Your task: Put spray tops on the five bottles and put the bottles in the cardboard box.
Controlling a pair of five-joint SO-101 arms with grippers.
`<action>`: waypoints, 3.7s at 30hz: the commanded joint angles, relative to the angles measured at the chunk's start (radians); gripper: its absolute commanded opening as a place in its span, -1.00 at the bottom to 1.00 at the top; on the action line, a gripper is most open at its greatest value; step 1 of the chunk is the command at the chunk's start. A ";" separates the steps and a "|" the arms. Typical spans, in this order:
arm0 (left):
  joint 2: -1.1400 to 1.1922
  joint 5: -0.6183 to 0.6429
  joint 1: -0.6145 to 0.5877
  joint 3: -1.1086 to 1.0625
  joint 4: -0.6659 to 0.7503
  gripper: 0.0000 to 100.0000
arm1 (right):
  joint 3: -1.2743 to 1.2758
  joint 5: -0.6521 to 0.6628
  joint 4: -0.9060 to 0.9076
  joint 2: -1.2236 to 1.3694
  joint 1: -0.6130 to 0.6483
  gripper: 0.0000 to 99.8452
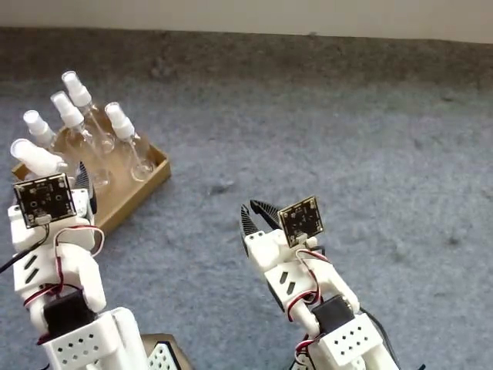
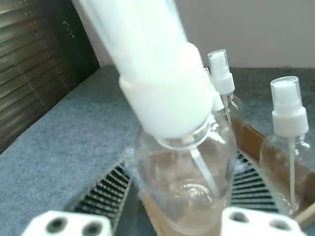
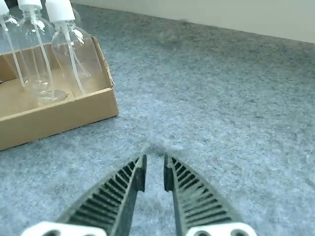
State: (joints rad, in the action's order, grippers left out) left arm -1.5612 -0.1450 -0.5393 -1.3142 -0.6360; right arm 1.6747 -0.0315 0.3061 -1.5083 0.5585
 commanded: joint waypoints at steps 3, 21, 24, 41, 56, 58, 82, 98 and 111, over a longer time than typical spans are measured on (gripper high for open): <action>-0.008 0.051 0.058 0.177 -0.044 -0.75 | 0.131 0.011 0.004 -0.008 0.010 -0.88; 0.176 -0.005 0.071 0.245 -0.046 -0.65 | 0.131 0.011 0.004 -0.007 0.010 -0.88; 0.231 0.029 0.064 0.278 -0.048 -0.50 | 0.131 0.011 0.004 -0.007 0.010 -0.88; 0.311 0.048 -0.001 0.147 -0.032 -0.55 | 0.131 0.011 0.004 -0.007 0.010 -0.88; 0.309 0.048 0.015 0.269 -0.170 -0.56 | 0.131 0.011 0.005 -0.005 0.010 -0.88; 0.309 0.048 0.054 0.340 -0.292 -0.56 | 0.131 0.011 0.005 -0.005 0.010 -0.88; 0.309 0.048 0.277 0.716 -0.683 -0.99 | 0.131 0.011 0.005 -0.005 0.010 -0.88; 0.294 0.048 0.381 0.720 -0.827 -0.99 | 0.131 0.011 0.005 -0.005 0.010 -0.88; 0.108 -0.008 0.383 0.616 -0.836 -0.99 | 0.131 0.011 0.005 -0.005 0.010 -0.88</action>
State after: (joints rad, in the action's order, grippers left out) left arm -1.4446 -0.1266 -0.1741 -0.6636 -1.4768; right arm 1.6747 -0.0315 0.3061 -1.5083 0.5585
